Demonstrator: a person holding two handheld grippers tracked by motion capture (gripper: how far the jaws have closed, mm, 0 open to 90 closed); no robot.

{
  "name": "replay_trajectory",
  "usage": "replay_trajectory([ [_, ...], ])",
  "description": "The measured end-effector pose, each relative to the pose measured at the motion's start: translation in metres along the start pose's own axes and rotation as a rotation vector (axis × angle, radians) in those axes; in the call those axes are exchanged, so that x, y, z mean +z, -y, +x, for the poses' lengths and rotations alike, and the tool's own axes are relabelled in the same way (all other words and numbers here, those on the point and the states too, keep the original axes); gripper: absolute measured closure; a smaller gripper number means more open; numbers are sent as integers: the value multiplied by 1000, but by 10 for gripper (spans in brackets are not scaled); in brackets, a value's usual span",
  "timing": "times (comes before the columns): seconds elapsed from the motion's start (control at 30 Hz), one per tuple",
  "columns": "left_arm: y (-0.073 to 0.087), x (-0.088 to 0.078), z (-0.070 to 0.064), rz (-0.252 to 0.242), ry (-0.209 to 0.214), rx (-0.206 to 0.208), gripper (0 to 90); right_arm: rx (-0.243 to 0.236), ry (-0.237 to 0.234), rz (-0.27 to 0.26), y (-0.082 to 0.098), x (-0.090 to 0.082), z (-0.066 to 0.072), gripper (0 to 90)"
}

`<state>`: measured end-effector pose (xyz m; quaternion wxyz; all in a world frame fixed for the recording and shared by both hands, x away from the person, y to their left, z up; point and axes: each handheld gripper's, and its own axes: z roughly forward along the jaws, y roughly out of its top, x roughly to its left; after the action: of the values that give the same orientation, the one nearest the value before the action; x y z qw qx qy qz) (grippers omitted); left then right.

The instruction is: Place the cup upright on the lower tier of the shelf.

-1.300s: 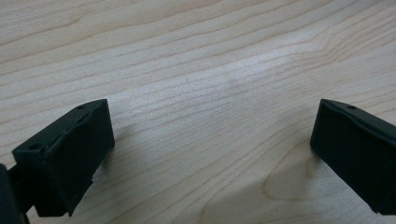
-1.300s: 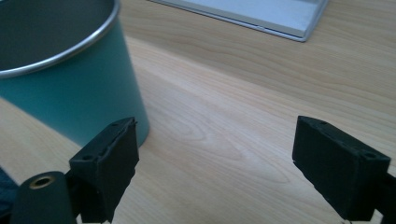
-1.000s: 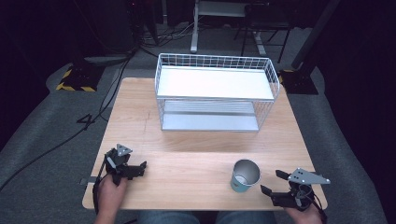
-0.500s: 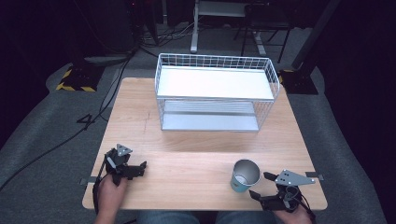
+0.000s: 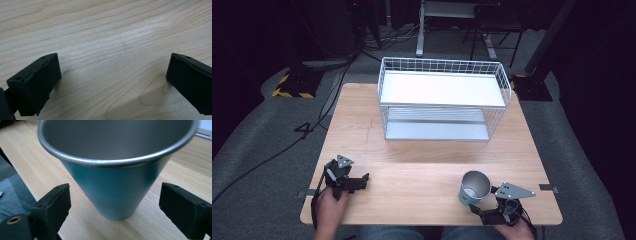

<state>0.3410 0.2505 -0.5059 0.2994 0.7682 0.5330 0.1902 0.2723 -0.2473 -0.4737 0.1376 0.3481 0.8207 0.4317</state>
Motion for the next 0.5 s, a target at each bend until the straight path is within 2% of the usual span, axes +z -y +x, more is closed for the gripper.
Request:
replay_trajectory([
  [0.2, 2, -1, -1, -2, 1, 5, 1, 4, -4, 8, 2, 11, 2, 120],
  [0.4, 3, -2, -2, -2, 5, 4, 1, 36, 19, -6, 5, 22, 3, 144],
  [0.5, 3, -3, -3, -1, 5, 8, 1, 31, 29, -14, 6, 25, 4, 146],
])
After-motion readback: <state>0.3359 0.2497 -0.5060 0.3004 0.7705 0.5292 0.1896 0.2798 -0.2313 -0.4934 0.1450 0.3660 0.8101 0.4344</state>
